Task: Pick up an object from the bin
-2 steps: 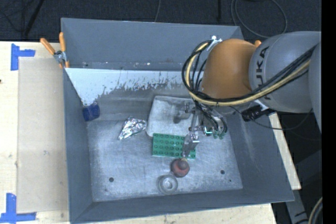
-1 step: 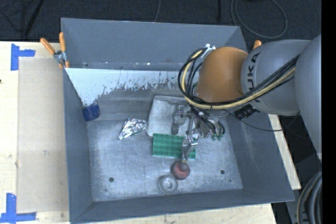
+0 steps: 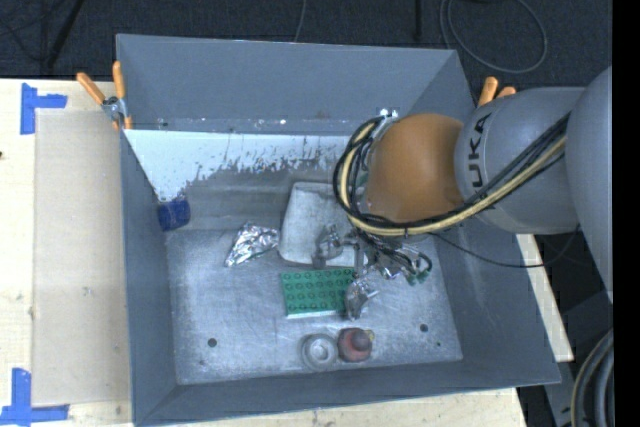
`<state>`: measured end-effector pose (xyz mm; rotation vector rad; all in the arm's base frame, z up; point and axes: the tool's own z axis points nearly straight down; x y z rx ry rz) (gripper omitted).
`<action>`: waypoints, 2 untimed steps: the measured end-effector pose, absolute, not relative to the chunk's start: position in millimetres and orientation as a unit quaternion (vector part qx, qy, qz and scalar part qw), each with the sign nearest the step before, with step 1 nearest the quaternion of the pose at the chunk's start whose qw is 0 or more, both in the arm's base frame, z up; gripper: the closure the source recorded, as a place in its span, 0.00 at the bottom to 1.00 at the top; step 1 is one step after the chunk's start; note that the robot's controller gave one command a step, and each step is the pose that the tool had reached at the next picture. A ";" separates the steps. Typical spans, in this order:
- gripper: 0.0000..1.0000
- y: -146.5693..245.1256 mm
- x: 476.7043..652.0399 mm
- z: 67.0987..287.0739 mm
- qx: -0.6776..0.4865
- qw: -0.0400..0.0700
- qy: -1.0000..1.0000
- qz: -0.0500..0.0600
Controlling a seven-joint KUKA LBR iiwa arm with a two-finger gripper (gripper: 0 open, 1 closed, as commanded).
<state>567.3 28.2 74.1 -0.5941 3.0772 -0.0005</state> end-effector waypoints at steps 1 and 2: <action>1.00 28.3 566.4 75.6 -0.189 0.001 0.982 0.001; 0.00 28.0 565.9 72.8 -0.189 0.002 0.982 0.000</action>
Offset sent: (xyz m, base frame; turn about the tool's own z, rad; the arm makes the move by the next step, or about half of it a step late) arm 0.0000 0.0000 0.0000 0.0000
